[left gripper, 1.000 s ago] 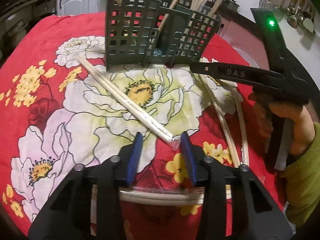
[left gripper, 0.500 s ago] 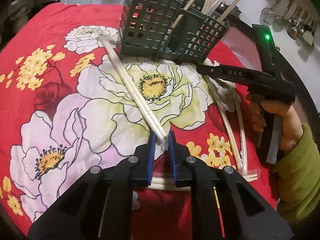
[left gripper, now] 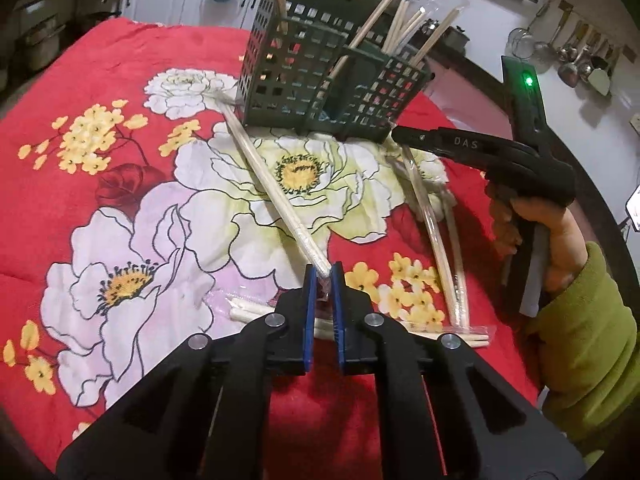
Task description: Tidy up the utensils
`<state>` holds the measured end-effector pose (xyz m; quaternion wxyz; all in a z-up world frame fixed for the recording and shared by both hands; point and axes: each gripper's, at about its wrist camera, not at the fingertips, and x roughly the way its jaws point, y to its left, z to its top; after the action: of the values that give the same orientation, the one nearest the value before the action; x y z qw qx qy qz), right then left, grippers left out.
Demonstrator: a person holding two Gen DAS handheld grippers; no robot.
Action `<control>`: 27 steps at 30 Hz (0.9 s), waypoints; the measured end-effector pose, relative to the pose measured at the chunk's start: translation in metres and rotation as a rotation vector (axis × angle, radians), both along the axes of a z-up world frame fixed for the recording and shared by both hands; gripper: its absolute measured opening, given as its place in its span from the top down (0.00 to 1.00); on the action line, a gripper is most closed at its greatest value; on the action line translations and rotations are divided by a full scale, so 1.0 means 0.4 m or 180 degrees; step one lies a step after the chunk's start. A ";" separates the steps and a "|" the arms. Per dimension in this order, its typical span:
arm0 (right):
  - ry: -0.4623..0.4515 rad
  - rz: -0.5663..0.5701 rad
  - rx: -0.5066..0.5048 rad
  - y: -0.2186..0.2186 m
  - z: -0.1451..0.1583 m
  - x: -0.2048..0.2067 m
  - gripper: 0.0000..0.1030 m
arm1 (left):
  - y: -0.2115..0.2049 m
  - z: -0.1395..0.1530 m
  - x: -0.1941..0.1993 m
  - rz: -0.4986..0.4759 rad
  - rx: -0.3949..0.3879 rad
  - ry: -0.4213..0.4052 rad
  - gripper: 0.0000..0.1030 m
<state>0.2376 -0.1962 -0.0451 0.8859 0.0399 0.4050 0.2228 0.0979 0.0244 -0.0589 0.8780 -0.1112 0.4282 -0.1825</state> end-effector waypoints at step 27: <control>-0.1582 -0.0050 0.0566 -0.078 0.322 -0.219 0.95 | -0.067 0.237 -0.042 -0.0372 -0.0286 -0.0907 0.98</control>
<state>0.1499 -0.2275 0.0838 0.9529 0.0648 0.1534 0.2536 0.0813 -0.0022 0.0358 0.9119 -0.0982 0.2965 -0.2662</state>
